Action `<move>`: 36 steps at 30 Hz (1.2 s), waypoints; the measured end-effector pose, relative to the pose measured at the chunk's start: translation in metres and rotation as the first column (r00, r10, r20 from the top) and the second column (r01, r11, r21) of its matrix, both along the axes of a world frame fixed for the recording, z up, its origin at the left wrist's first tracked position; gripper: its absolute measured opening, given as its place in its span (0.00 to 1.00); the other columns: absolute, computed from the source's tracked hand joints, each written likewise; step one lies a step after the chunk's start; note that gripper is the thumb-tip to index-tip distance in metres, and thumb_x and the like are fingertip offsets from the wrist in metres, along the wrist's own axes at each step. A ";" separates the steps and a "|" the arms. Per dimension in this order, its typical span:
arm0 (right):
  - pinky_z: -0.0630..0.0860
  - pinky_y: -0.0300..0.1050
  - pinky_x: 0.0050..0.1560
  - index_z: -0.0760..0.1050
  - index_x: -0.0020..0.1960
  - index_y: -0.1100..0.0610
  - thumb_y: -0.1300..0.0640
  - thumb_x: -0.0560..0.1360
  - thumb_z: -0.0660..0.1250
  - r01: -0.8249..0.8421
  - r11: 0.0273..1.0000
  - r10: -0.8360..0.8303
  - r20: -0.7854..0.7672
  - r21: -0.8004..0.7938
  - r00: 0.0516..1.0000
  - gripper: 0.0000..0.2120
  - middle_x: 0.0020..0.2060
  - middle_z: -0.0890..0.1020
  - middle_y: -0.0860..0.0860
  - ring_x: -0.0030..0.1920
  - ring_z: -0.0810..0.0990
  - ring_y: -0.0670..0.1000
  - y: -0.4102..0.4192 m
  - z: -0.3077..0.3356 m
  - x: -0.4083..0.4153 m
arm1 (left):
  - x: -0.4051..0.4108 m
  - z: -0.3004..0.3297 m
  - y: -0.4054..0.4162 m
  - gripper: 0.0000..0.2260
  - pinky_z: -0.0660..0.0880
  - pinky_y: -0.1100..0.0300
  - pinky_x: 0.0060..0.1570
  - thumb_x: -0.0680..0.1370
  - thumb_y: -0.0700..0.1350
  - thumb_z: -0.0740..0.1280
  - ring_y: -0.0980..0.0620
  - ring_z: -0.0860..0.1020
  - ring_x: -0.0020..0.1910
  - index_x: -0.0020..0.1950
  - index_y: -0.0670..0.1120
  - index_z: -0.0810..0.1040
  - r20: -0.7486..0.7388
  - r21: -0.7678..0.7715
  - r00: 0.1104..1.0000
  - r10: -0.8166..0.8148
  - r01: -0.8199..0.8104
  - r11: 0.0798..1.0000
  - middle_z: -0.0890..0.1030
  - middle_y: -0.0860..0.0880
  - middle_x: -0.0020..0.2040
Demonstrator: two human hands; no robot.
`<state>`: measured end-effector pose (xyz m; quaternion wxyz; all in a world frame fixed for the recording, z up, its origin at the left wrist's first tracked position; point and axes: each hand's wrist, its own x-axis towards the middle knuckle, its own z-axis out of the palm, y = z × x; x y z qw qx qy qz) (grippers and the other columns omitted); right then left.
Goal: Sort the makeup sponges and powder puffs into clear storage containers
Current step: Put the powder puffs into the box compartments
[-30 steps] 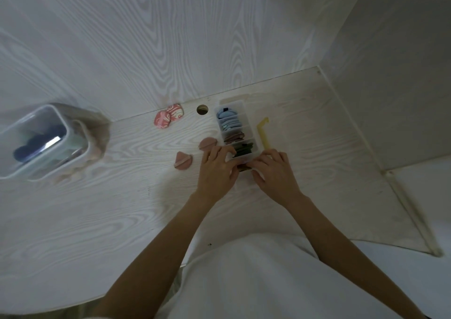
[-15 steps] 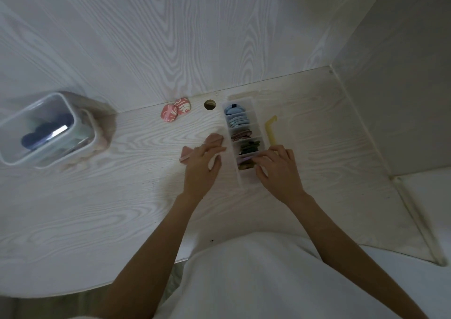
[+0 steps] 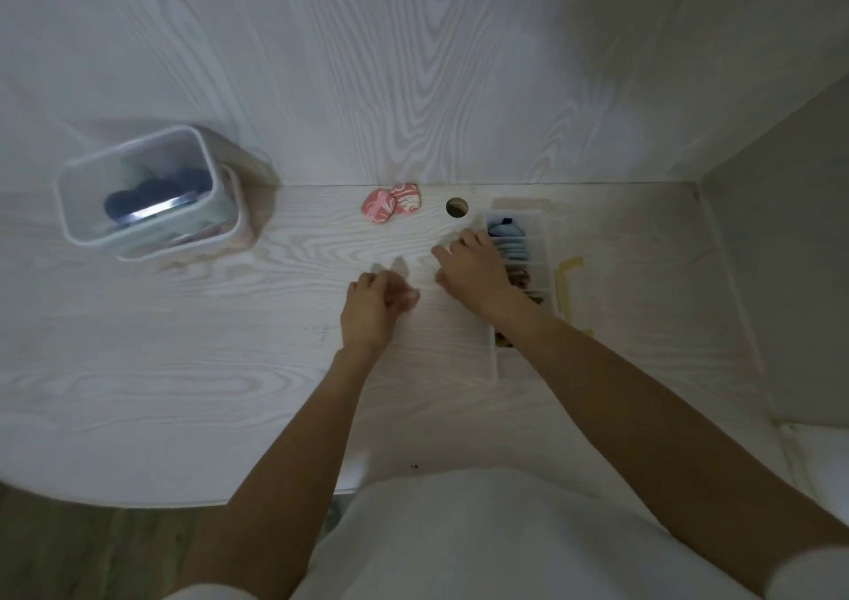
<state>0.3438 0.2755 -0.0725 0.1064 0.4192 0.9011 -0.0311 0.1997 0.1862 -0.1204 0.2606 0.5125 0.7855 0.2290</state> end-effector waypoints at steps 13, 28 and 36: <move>0.73 0.34 0.39 0.76 0.43 0.57 0.57 0.74 0.69 0.286 0.824 -0.567 -0.712 -0.490 0.415 0.05 0.38 0.81 0.47 0.39 0.78 0.41 -0.051 0.059 0.071 | 0.030 0.065 -0.023 0.04 0.73 0.65 0.39 0.74 0.42 0.70 0.56 0.77 0.39 0.46 0.49 0.78 0.208 0.301 0.943 -0.260 0.191 0.934 0.80 0.53 0.44; 0.70 0.31 0.36 0.75 0.44 0.51 0.61 0.73 0.68 0.509 0.652 -0.733 -0.638 -0.562 0.234 0.05 0.38 0.82 0.46 0.38 0.78 0.42 -0.142 0.035 0.170 | 0.124 0.053 -0.050 0.06 0.70 0.61 0.33 0.72 0.49 0.67 0.50 0.77 0.32 0.38 0.53 0.83 -0.469 0.144 0.692 -0.549 0.673 0.726 0.82 0.51 0.32; 0.71 0.36 0.37 0.80 0.44 0.51 0.57 0.73 0.70 0.406 0.885 -0.442 -0.682 -0.227 0.583 0.02 0.40 0.80 0.45 0.37 0.77 0.44 -0.138 0.024 0.160 | 0.124 0.051 -0.061 0.08 0.61 0.57 0.42 0.68 0.48 0.73 0.48 0.77 0.42 0.46 0.53 0.84 -0.557 0.091 0.606 -0.568 0.725 0.683 0.83 0.53 0.41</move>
